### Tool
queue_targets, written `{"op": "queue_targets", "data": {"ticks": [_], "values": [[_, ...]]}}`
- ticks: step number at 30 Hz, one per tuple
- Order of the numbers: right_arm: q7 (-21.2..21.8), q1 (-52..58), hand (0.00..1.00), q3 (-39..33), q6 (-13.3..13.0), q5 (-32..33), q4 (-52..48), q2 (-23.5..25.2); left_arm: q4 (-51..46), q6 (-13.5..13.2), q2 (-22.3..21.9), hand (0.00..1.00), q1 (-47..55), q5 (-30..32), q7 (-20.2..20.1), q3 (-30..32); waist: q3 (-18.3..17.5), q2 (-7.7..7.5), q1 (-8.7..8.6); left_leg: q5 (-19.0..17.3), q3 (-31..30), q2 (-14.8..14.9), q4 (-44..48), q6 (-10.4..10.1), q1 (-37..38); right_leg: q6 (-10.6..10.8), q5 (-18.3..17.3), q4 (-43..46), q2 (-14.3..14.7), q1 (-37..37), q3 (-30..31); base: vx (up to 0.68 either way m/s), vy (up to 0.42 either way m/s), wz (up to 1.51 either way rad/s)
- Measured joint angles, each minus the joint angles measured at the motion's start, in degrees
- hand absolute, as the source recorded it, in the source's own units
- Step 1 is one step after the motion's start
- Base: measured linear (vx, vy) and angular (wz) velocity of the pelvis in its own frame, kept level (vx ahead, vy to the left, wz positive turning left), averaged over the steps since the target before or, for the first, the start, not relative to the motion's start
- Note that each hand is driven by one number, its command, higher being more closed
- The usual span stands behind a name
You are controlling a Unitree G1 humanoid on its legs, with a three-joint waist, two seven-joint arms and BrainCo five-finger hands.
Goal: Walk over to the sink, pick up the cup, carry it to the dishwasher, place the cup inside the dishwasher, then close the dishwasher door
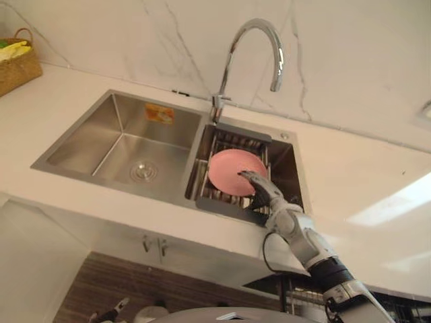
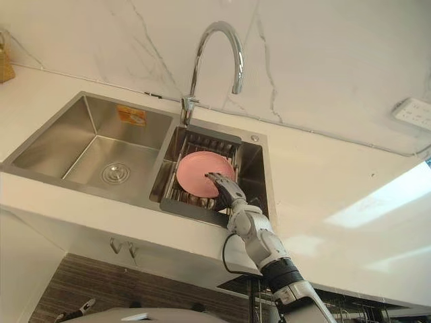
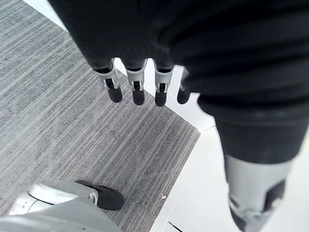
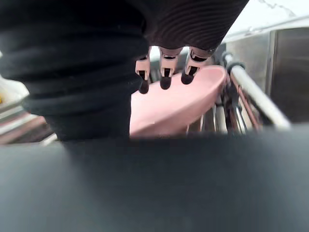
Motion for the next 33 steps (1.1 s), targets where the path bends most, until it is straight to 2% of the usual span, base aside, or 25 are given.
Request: {"op": "queue_targets", "data": {"ticks": [5, 12, 17, 20, 24, 28, 30, 33], "values": [[-1.18, -2.45, 0.00, 0.03, 1.25, -3.59, 2.57, 0.65, -0.44, 0.12, 0.02, 0.00, -0.21, 0.19, 0.00, -0.13, 0.64, 0.07, 0.24, 0.33, -0.71, -0.44, 0.06, 0.52, 0.09, 0.18, -0.12, -0.07, -0.43, 0.59, -0.96, 0.01, 0.010, 0.09], [-2.51, -6.57, 0.00, 2.23, 3.58, -8.95, 7.84, 1.85, -0.60, 0.42, 0.46, 0.00, -0.76, 1.14, -0.41, -0.59, 0.89, -0.35, 1.67, 0.39, -1.52, -0.85, -0.12, 0.62, 0.08, 0.38, -0.23, 0.09, -0.81, 0.94, -1.57, 0.00, 0.008, 0.06], [-5.09, -7.92, 0.00, 2.27, 4.78, -9.57, 11.40, 2.46, -0.62, 0.57, 0.58, 0.00, -0.92, 1.71, -1.07, -0.58, 1.21, -0.97, 2.91, 0.38, -2.04, -1.04, -0.26, 0.60, 0.13, 0.57, -0.37, 0.25, -1.02, 1.20, -2.10, 0.00, 0.003, 0.06], [-5.95, -8.90, 0.00, 2.29, 4.88, -10.07, 13.27, 2.68, -0.62, 0.59, 0.57, 0.00, -0.95, 2.77, -1.11, -0.62, 1.24, -0.97, 3.05, 0.39, -2.55, -1.31, -0.27, 0.62, 0.29, 0.70, -0.46, 0.27, -1.22, 1.69, -2.81, 0.00, 0.008, 0.10], [-6.40, -10.47, 0.00, 2.25, 7.19, -9.84, 16.06, 3.75, -0.85, 0.62, 0.89, 0.00, -1.10, 3.24, -1.16, -1.93, 1.30, -0.95, 3.61, 0.41, -3.24, -1.63, -0.29, 0.65, 0.19, 0.81, -0.55, 0.35, -1.58, 1.94, -3.23, 0.00, 0.014, 0.09], [-8.26, -11.92, 0.00, 2.26, 8.22, -7.50, 19.42, 3.96, -2.11, 0.79, 0.97, 0.00, -1.07, 3.24, -1.23, -2.40, 1.77, -1.01, 4.50, 0.40, -3.55, -1.79, -0.30, 0.66, 0.51, 0.93, -0.79, 0.35, -1.64, 2.69, -4.32, 0.01, 0.002, 0.10], [-8.93, -12.56, 0.00, 2.27, 8.20, -6.42, 20.47, 4.15, -2.27, 0.78, 0.98, 0.00, -1.08, 3.26, -1.50, -2.41, 1.87, -1.01, 4.73, 0.40, -3.59, -1.81, -0.31, 0.66, 0.48, 0.91, -0.81, 0.35, -1.64, 2.71, -4.43, 0.00, 0.000, 0.02], [-13.30, -12.80, 0.00, 2.28, 7.29, -5.40, 22.46, 4.37, -2.40, 0.74, 0.91, 0.00, -1.10, 3.28, -1.56, -2.62, 2.16, -0.91, 5.14, 0.42, -3.69, -1.88, -0.31, 0.70, 0.47, 0.91, -0.81, 0.40, -1.69, 2.74, -4.53, 0.00, 0.000, 0.00]]}}
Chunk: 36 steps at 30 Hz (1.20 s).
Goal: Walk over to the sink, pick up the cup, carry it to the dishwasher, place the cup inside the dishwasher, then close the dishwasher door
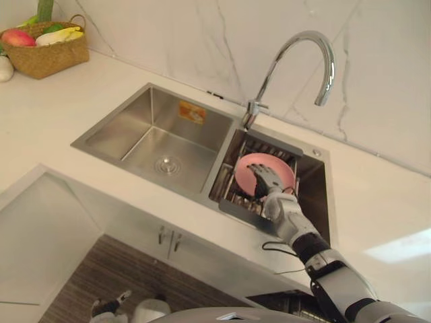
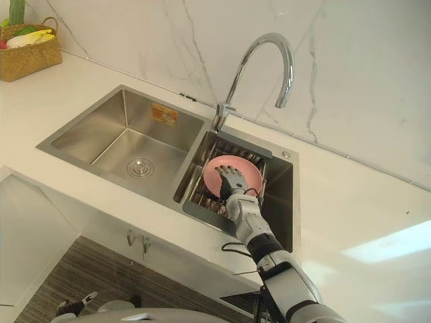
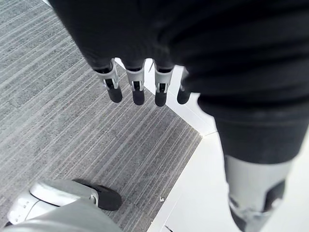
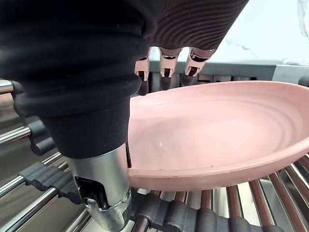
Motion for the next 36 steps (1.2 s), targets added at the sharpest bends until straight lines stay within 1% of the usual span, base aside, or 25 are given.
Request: {"op": "queue_targets", "data": {"ticks": [1, 5, 7, 8, 11, 12, 14, 15, 18, 19, 20, 23, 25, 26, 27, 28, 32, 34, 36], "values": [[-1.96, -0.01, 0.00, -0.02, -0.52, 0.70, 0.12, 0.05, -0.12, -0.03, 0.01, 0.00, 0.00, 0.01, -0.02, -0.08, 0.47, 0.07, 0.20, 0.04, -0.06, -0.01, 0.00, 0.05, -0.01, 0.00, 0.00, 0.05, -0.02, 0.01, -0.05, 0.00, 0.000, 0.00], [-7.06, -0.09, 0.00, -0.07, -2.78, 1.38, 0.03, 0.22, -0.13, -0.02, -0.27, 0.00, 0.06, 0.38, -0.34, -0.07, 1.42, 0.62, 0.34, 0.14, -0.22, -0.08, 0.00, 0.20, -0.08, 0.00, 0.00, 0.12, -0.08, -0.01, -0.15, 0.00, 0.000, 0.01], [-8.14, -0.09, 0.00, -0.12, -3.25, 2.37, 0.02, 0.22, -0.13, -0.12, -0.37, 0.00, 0.15, 0.77, -0.69, -0.07, 1.46, 0.68, 0.36, 0.23, -0.38, -0.09, 0.00, 0.34, -0.16, 0.01, -0.01, 0.12, -0.08, -0.01, -0.16, 0.01, -0.002, 0.04], [-9.34, -0.09, 0.00, -0.30, -3.89, 3.68, 0.03, 0.22, -0.14, -0.30, -0.37, 0.00, 0.17, 1.14, -0.76, -0.07, 1.47, 0.67, 0.35, 0.37, -0.48, -0.12, 0.00, 0.55, -0.20, 0.02, -0.01, 0.12, -0.09, -0.01, -0.17, 0.01, -0.004, 0.03], [-11.37, -0.08, 0.00, -0.31, -4.65, 4.54, 0.03, 0.26, -0.15, -0.49, -0.38, 0.00, 0.20, 1.14, -0.81, -0.08, 1.51, 0.73, 0.34, 0.52, -0.61, -0.23, 0.00, 0.78, -0.25, 0.03, 0.00, 0.12, -0.18, -0.01, -0.23, 0.00, 0.001, 0.01], [-12.84, -0.09, 0.00, -0.33, -5.15, 5.25, 0.02, 0.26, -0.22, -0.61, -0.38, 0.00, 0.26, 1.14, -0.83, -0.08, 1.51, 0.73, 0.33, 0.58, -0.73, -0.32, 0.00, 0.86, -0.30, 0.03, 0.00, 0.16, -0.26, -0.01, -0.26, 0.00, 0.003, 0.04], [-14.08, -0.09, 0.00, -0.48, -5.06, 6.90, -0.24, 0.29, -0.31, -0.69, -0.39, 0.00, 0.31, 1.14, -0.87, -0.09, 1.54, 0.77, 0.34, 0.59, -0.81, -0.38, 0.00, 0.87, -0.30, 0.03, 0.00, 0.28, -0.35, -0.01, -0.25, -0.01, 0.004, 0.04], [-14.97, -0.13, 0.00, -1.23, -4.84, 9.25, -0.30, 0.42, -0.35, -0.70, -0.38, 0.00, 0.43, 1.13, -1.01, -0.09, 1.58, 0.83, 0.34, 0.59, -0.86, -0.45, 0.00, 0.87, -0.28, 0.03, 0.00, 0.41, -0.44, -0.02, -0.25, 0.00, 0.000, 0.00], [-15.28, -0.14, 0.00, -3.25, -4.48, 11.06, -1.05, 0.59, -0.38, -0.59, -0.42, 0.00, 0.80, 1.16, -1.76, -0.09, 1.75, 1.09, 0.06, 0.47, -0.79, -0.60, 0.00, 0.70, -0.30, 0.15, 0.09, 0.50, -0.59, -0.09, -0.10, 0.00, 0.000, 0.00], [-15.12, -0.13, 0.00, -3.65, -3.54, 11.20, -2.50, 0.62, -0.42, -0.53, -0.43, 0.00, 1.02, 1.16, -2.19, -0.09, 1.86, 1.26, -0.26, 0.47, -0.68, -0.65, 0.00, 0.70, -0.29, 0.21, 0.14, 0.50, -0.67, -0.12, -0.02, 0.00, 0.000, 0.00], [-14.95, -0.16, 0.00, -4.14, -3.32, 11.15, -3.23, 0.61, -0.43, -0.48, -0.43, 0.00, 1.16, 1.17, -2.24, -0.08, 1.90, 1.31, -0.48, 0.47, -0.61, -0.67, 0.00, 0.70, -0.29, 0.23, 0.16, 0.50, -0.70, -0.15, 0.03, -0.02, 0.006, -0.05], [-11.97, -0.30, 0.00, -6.74, -1.07, 10.73, -5.93, 0.29, -0.44, -0.41, -0.41, 0.00, 1.48, 1.18, -2.48, -0.07, 1.95, 1.40, -0.85, 0.40, 0.02, -0.67, 0.00, 0.72, -0.13, 0.26, 0.18, 0.47, -0.72, -0.27, 0.42, 0.00, 0.000, -0.09], [-7.52, -0.29, 0.00, -7.10, 1.30, 9.21, -6.25, -0.11, -0.44, -0.41, -0.41, 0.00, 1.49, 1.17, -2.58, -0.07, 1.98, 1.43, -1.06, 0.32, 0.30, -0.67, 0.00, 0.74, -0.12, 0.26, 0.18, 0.39, -0.72, -0.40, 0.77, 0.00, 0.000, -0.07], [-6.00, -0.28, 0.00, -7.08, 1.92, 8.31, -6.25, -0.20, -0.44, -0.41, -0.41, 0.00, 1.49, 1.17, -2.63, -0.07, 1.98, 1.43, -1.10, 0.31, 0.34, -0.67, 0.00, 0.76, -0.13, 0.27, 0.18, 0.37, -0.72, -0.41, 0.82, 0.01, -0.001, -0.04], [-3.19, -0.27, 0.00, -7.05, 2.75, 7.72, -6.19, -0.32, -0.44, -0.41, -0.40, 0.00, 1.48, 1.17, -2.76, -0.07, 1.98, 1.44, -1.18, 0.27, 0.37, -0.68, 0.01, 0.75, -0.12, 0.29, 0.20, 0.32, -0.71, -0.42, 0.90, 0.00, 0.000, 0.00], [-1.03, -0.27, 0.00, -7.00, 3.15, 7.73, -6.03, -0.33, -0.44, -0.41, -0.38, 0.00, 1.48, 1.17, -2.93, -0.08, 1.98, 1.43, -1.28, 0.26, 0.38, -0.68, 0.01, 0.74, -0.12, 0.32, 0.22, 0.30, -0.70, -0.41, 0.90, 0.00, 0.000, 0.00], [4.31, -0.30, 0.00, -6.99, 3.77, 7.87, -5.76, -0.51, -0.45, -0.09, -0.34, 0.00, 1.39, 1.14, -2.93, -0.11, 1.95, 1.39, -1.29, 0.26, 1.91, -0.63, 0.10, 0.75, -0.05, 0.34, 0.23, 0.06, -0.69, -0.14, 0.86, 0.00, 0.000, 0.00], [5.19, -0.33, 0.00, -7.02, 3.93, 7.97, -5.76, -0.55, -0.46, 0.09, -0.30, 0.00, 1.36, 1.14, -2.93, -0.11, 1.90, 1.32, -1.24, 0.28, 2.14, -0.63, 0.29, 0.78, 0.08, 0.34, 0.23, 0.03, -0.70, -0.03, 0.85, 0.00, 0.000, 0.00], [5.23, -0.34, 0.00, -7.02, 3.91, 10.87, -5.74, -0.55, -0.46, 0.41, -0.21, 0.00, 1.27, 1.14, -2.93, -0.16, 1.83, 1.21, -1.14, 0.44, 3.29, -0.64, 0.33, 1.05, 0.14, 0.34, 0.23, 0.02, -0.78, -0.03, 0.94, 0.00, 0.000, 0.00]]}}
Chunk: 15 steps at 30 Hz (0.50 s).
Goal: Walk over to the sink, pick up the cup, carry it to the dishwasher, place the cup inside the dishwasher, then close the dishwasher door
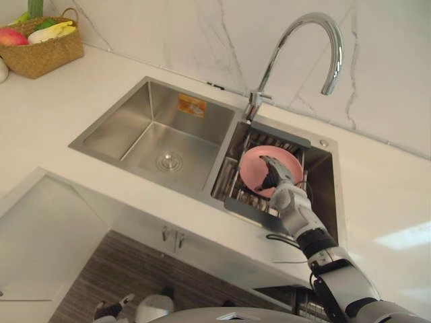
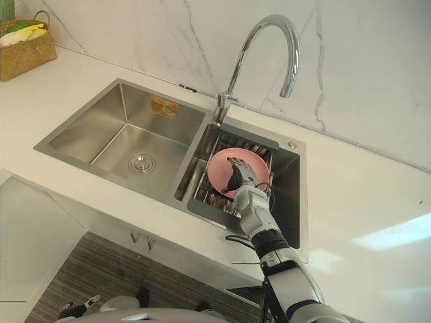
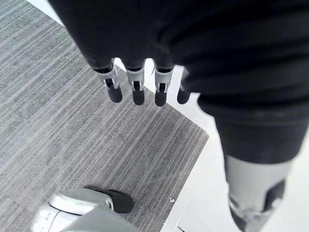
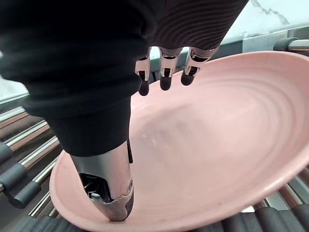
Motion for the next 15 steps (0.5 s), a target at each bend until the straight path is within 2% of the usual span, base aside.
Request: {"op": "queue_targets", "data": {"ticks": [2, 6, 11, 15], "values": [[-0.01, 0.01, 0.00, 0.04, -0.54, 3.09, 0.18, 0.02, 0.00, 0.11, 0.00, 0.00, 0.00, 0.00, 0.00, 0.00, 0.00, 0.00, -0.05, 0.01, 0.09, -0.05, 0.00, 0.02, 0.36, 0.05, 0.05, 0.00, -0.05, -0.02, 0.12, 0.00, 0.000, 0.00], [-0.11, 0.54, 0.00, -0.01, -3.52, 5.10, 0.01, 0.10, 0.00, 0.20, 0.00, 0.00, 0.02, 0.01, 0.00, 0.02, 0.00, 0.00, -0.22, 0.00, 0.46, -0.04, 0.00, 0.00, 0.43, 0.17, 0.17, 0.00, -0.05, -0.13, 0.59, -0.02, -0.007, -0.03], [-0.84, 4.98, 0.00, -1.04, -7.03, 10.82, -10.07, 0.09, 0.00, 0.18, -0.12, 0.00, 0.41, 0.00, 0.00, 0.36, 0.00, 0.00, -1.13, -0.38, 2.02, 0.10, 0.00, -0.20, 0.37, 0.18, 0.52, -0.04, 0.06, -0.94, 2.13, -0.02, 0.001, -0.16], [-3.89, 8.89, 0.00, -5.15, -10.37, 15.44, -15.30, 0.12, 0.01, -0.43, -0.17, 0.00, 1.03, -0.03, 0.06, 0.53, -0.05, -0.07, -2.25, -0.65, 3.36, 0.12, 0.00, 0.05, 0.34, 0.20, 0.83, -0.06, 0.08, -1.44, 2.97, -0.01, 0.009, -0.18]]}}
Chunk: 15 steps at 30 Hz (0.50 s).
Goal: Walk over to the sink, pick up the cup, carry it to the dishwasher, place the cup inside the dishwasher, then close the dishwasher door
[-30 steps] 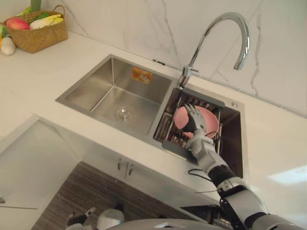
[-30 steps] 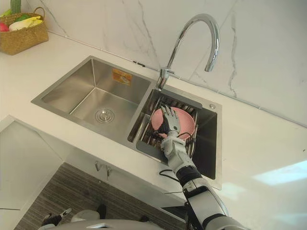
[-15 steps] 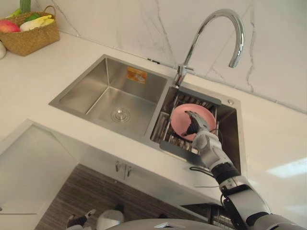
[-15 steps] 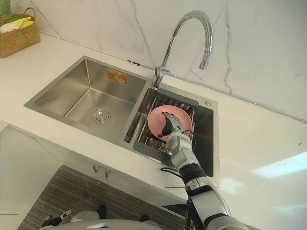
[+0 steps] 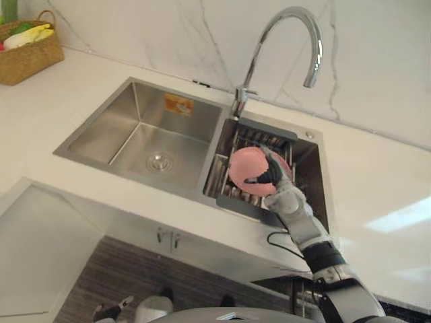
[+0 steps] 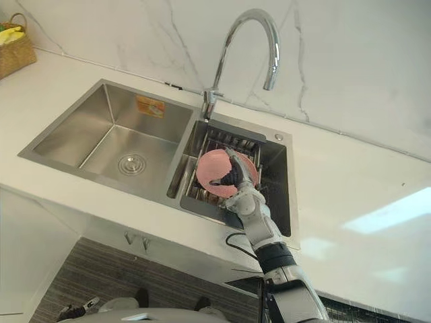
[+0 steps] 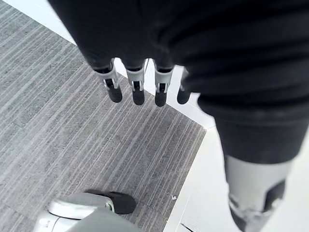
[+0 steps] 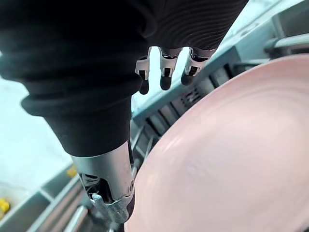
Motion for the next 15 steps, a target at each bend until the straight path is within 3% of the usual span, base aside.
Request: {"op": "queue_targets", "data": {"ticks": [6, 15], "values": [[-2.26, 4.90, 0.00, -3.31, -3.81, 4.65, -5.23, 0.07, 0.06, -0.77, -0.07, 0.00, 0.61, -0.10, 0.80, 0.02, -0.17, -0.06, -0.86, -0.49, 1.39, 0.18, 0.02, -0.15, 0.12, -0.04, 0.10, -0.11, 0.28, -0.62, 1.41, 0.01, 0.003, -0.13], [7.15, 8.21, 0.00, -4.18, -4.15, 1.43, -6.41, -0.13, 0.10, -0.76, -0.03, 0.00, 0.76, -0.25, 0.80, 0.12, -0.40, -0.16, -1.75, -0.52, 1.57, 0.60, 0.04, -0.07, 0.41, -0.07, 0.10, -0.44, 0.79, -0.77, 2.28, 0.01, -0.013, -0.03]]}}
